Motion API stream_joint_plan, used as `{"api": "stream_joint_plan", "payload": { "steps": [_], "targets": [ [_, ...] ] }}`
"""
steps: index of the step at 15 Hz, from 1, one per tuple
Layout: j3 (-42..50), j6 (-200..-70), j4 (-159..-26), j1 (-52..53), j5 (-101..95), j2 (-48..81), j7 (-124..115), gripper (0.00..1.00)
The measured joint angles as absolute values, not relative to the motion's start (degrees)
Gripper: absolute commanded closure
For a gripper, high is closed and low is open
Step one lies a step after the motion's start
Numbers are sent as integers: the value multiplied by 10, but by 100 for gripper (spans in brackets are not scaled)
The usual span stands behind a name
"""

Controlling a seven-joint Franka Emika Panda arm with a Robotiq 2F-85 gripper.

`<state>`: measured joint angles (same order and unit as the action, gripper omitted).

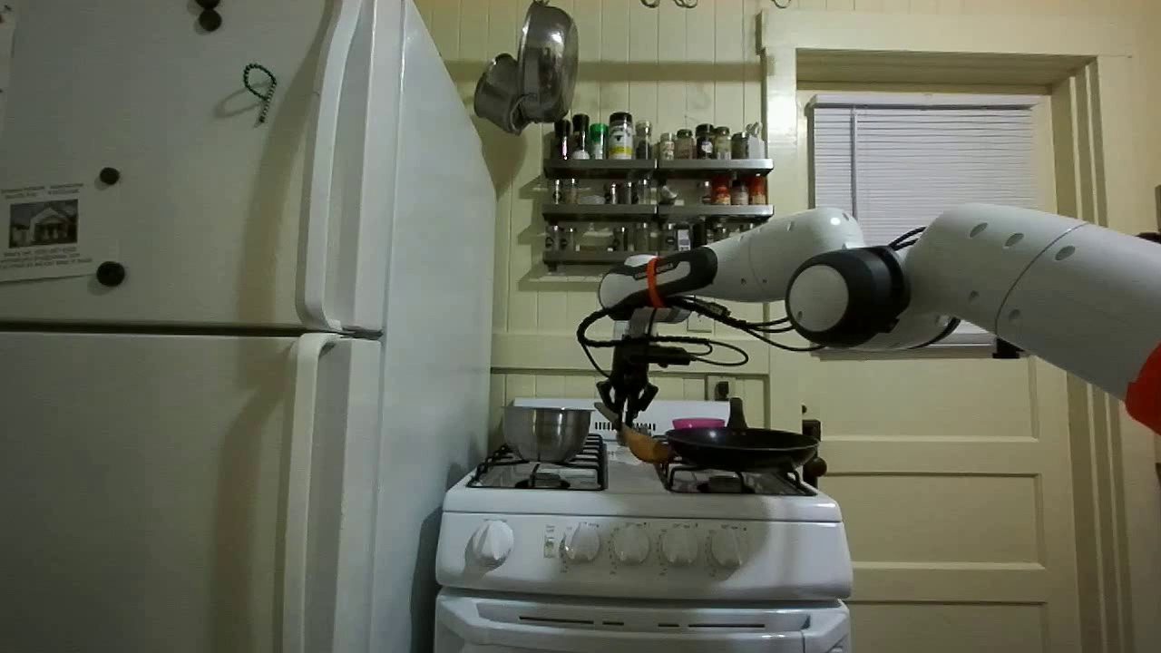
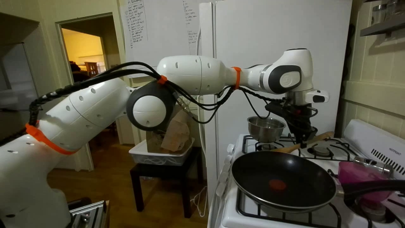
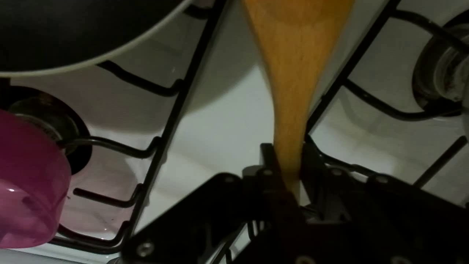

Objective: Use the wooden spoon to stir the black pan.

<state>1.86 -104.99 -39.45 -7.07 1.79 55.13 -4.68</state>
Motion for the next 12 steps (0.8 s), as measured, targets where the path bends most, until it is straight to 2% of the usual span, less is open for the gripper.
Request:
{"api": "stream_joint_plan", "payload": {
  "steps": [12],
  "targets": [
    [7, -1106, -376, -76, 54, 556, -120, 95]
  ]
}}
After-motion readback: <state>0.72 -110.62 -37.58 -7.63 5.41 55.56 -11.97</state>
